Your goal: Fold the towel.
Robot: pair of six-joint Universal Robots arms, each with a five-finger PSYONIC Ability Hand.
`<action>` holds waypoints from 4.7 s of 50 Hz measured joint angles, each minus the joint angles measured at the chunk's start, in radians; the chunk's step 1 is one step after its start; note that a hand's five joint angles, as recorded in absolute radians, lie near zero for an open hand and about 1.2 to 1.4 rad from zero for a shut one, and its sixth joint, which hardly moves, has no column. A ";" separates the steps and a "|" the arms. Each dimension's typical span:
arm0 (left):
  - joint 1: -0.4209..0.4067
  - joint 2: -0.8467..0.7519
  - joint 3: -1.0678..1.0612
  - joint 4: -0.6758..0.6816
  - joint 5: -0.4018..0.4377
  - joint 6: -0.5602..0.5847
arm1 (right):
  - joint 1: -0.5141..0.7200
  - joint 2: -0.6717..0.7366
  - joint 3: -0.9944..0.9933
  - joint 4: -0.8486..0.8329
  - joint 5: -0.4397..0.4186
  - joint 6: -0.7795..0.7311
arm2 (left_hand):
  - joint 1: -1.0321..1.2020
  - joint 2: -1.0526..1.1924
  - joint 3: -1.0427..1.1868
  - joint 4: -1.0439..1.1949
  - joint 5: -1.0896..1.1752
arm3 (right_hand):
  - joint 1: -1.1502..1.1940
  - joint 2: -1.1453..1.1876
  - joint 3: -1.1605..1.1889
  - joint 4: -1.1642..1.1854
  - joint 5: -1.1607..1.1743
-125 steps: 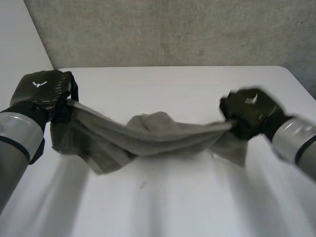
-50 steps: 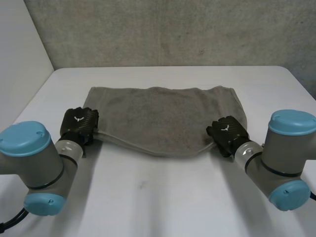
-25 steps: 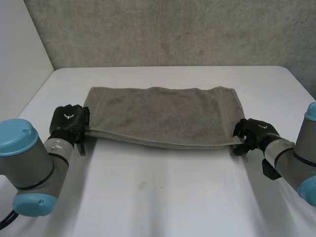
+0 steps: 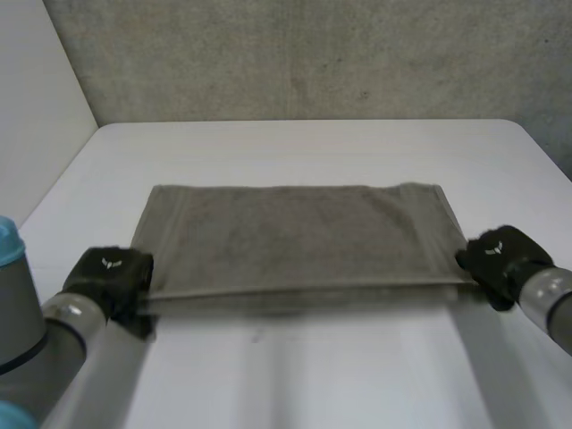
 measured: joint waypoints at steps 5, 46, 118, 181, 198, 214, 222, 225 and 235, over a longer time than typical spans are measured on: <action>0.000 0.058 -0.019 -0.113 0.004 0.084 | -0.014 -0.074 -0.001 0.192 0.034 -0.173 | 0.000 0.000 0.000 0.000 0.000 | 0.000 0.000 0.000 0.000 0.000; -0.023 -0.918 1.107 0.226 0.131 0.284 | 0.181 0.737 -0.911 -0.337 0.160 -0.107 | 0.000 0.000 0.000 0.000 0.000 | 0.000 0.000 0.000 0.003 0.010; 0.109 -0.157 0.082 -0.014 0.169 0.245 | 0.071 0.063 -0.203 0.281 0.041 -0.020 | 0.000 0.000 0.000 0.000 0.000 | 0.010 0.003 0.006 0.004 0.014; 0.041 -0.667 0.800 0.352 0.172 0.267 | 0.212 0.373 -0.563 -0.319 0.204 0.223 | -1.022 -1.051 -1.049 -1.048 -1.008 | -0.740 -0.954 -0.968 -0.954 -0.934; 0.040 -0.242 0.264 0.348 0.171 -0.146 | 0.066 0.407 -0.446 -0.064 -0.044 0.537 | -1.022 -1.053 -1.049 -1.049 -1.008 | -0.577 -0.746 -0.746 -0.754 -0.742; 0.042 -0.202 0.167 0.359 0.167 -0.281 | 0.000 0.557 -0.491 -0.245 -0.042 0.506 | -1.022 -1.053 -1.049 -1.049 -1.008 | -0.095 -0.162 -0.174 -0.181 -0.206; 0.041 -0.199 0.161 0.358 0.165 -0.276 | -0.039 0.521 -0.495 -0.282 0.076 0.356 | -1.022 -1.053 -1.049 -1.049 -1.008 | -0.013 -0.001 -0.001 0.000 -0.022; 0.041 -0.188 0.153 0.358 0.165 -0.276 | -0.061 0.481 -0.492 -0.301 0.165 0.256 | -1.022 -1.053 -1.049 -1.049 -1.008 | -0.013 -0.001 -0.001 0.000 -0.021; 0.039 -0.158 0.138 0.358 0.163 -0.276 | -0.080 0.410 -0.514 -0.345 0.234 0.071 | -1.022 -1.053 -1.049 -1.049 -1.008 | -0.010 -0.001 -0.001 0.000 -0.012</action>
